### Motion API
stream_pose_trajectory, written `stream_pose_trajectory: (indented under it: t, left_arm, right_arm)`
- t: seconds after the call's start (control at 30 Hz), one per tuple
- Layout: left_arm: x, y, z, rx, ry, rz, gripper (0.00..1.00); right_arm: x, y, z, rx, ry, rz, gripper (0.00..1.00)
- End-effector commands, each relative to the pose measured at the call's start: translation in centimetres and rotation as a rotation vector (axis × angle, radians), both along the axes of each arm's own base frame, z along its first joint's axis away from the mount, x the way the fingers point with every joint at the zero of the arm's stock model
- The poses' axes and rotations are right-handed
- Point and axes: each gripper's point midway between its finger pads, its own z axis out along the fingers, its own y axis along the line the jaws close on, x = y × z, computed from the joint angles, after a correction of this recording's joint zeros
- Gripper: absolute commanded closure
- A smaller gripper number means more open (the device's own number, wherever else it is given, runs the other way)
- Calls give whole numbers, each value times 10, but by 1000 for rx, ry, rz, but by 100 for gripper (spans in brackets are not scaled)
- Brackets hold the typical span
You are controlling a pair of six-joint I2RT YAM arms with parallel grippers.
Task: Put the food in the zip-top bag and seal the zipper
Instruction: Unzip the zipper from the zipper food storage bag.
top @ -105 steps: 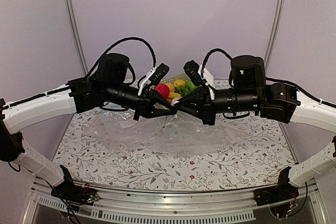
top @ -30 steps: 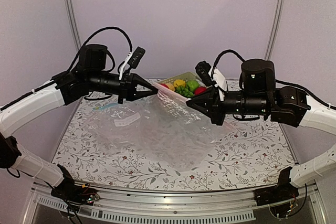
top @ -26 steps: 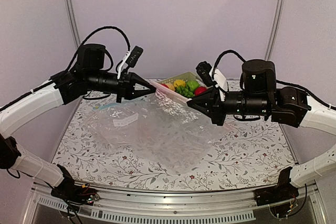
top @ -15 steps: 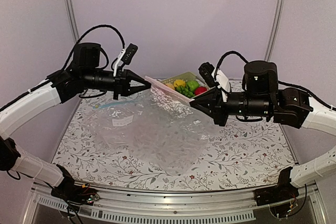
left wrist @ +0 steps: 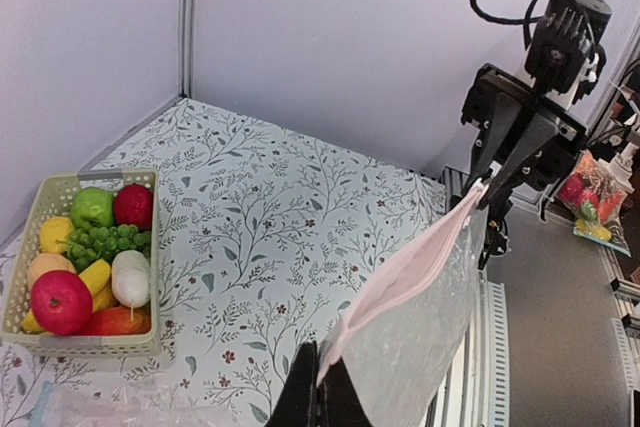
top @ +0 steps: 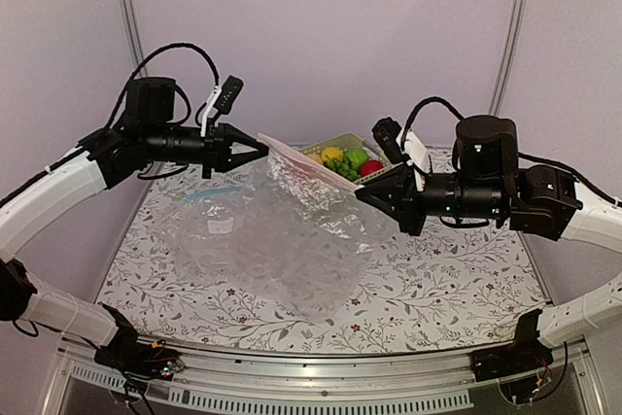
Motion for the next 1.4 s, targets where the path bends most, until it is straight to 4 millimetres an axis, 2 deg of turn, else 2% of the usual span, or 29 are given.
stream_pose_trajectory:
  t: [0.0,0.67,1.03,1.27,1.37]
  left_arm:
    - [27,28,17,5,-67,157,100]
    - [48,53,19,23,-103,274,100]
    - [53,59,19,26,-106,297,100]
    - [53,55,15,19,-90,273,100]
    - [51,52,15,11,-82,253,100]
  right_arm:
    - [-7,-15,-18,-65,40,-11,100]
    - [-3,-29,-19,-64,33,-71,100]
    - [-4,-32,-20,-60,34,-79,100]
    - [-4,-33,-20,-59,35,-79,100]
    - [-4,-33,-18,-54,33,-78,97]
